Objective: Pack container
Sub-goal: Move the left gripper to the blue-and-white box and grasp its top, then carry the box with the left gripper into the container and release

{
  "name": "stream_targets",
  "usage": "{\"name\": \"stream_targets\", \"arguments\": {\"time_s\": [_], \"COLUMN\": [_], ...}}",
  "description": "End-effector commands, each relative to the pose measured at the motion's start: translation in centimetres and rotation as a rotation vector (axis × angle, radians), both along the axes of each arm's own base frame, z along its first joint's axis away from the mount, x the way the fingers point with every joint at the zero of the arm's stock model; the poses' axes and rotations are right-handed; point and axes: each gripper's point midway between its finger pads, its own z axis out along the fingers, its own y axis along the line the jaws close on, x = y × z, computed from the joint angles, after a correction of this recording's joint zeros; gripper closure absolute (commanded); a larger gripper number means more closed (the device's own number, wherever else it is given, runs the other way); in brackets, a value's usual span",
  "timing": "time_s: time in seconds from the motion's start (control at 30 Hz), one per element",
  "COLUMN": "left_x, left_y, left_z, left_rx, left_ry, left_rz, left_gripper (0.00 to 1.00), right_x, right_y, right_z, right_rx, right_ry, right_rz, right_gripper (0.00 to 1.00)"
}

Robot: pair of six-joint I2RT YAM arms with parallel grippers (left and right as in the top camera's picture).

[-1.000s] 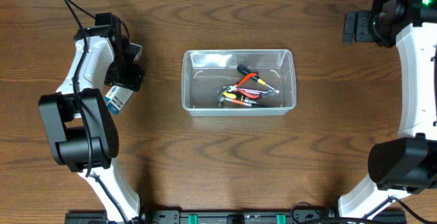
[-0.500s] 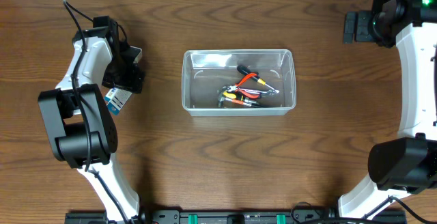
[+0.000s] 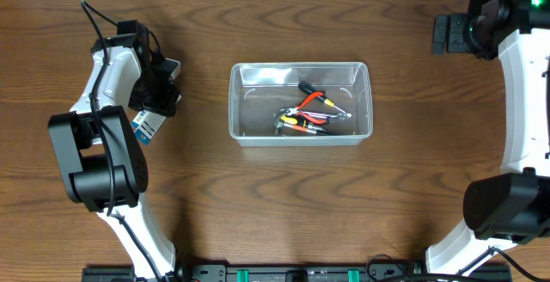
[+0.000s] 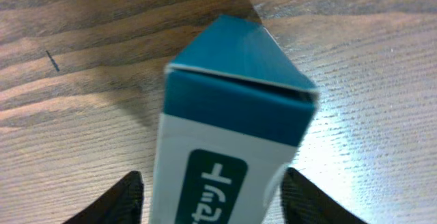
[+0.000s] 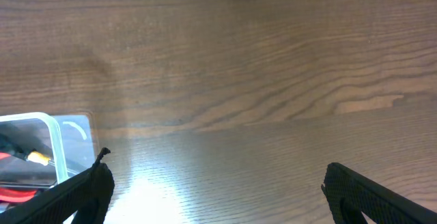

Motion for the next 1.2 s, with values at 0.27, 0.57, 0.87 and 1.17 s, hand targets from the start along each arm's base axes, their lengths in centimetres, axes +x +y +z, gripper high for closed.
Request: {"name": "stream_targets", "arguments": {"time_s": [0.27,0.57,0.87,1.17], "left_x": [-0.4,-0.3,1.7,2.5], "left_y": [0.0,0.0,0.4,-0.6], "left_z": [-0.7,-0.4,4.2,11.9], "left_rx": [-0.014,-0.013,0.011,0.037], "left_ry": [0.021,0.014,-0.131,-0.338], "left_rz": [-0.007,-0.007,-0.008,-0.032], "left_gripper": [0.79,0.89,0.91,0.92], "right_x": [0.1,0.1,0.1,0.1], "right_y": [0.0,0.0,0.0,0.0], "right_z": [-0.2,-0.2,-0.2,-0.2], "right_rx": [0.007,0.007,0.007,0.007], "right_ry": [0.002,0.002,0.002,0.002], "right_rz": [-0.012,-0.012,-0.012,-0.012], "right_gripper": [0.01,0.01,0.01,0.02]}}
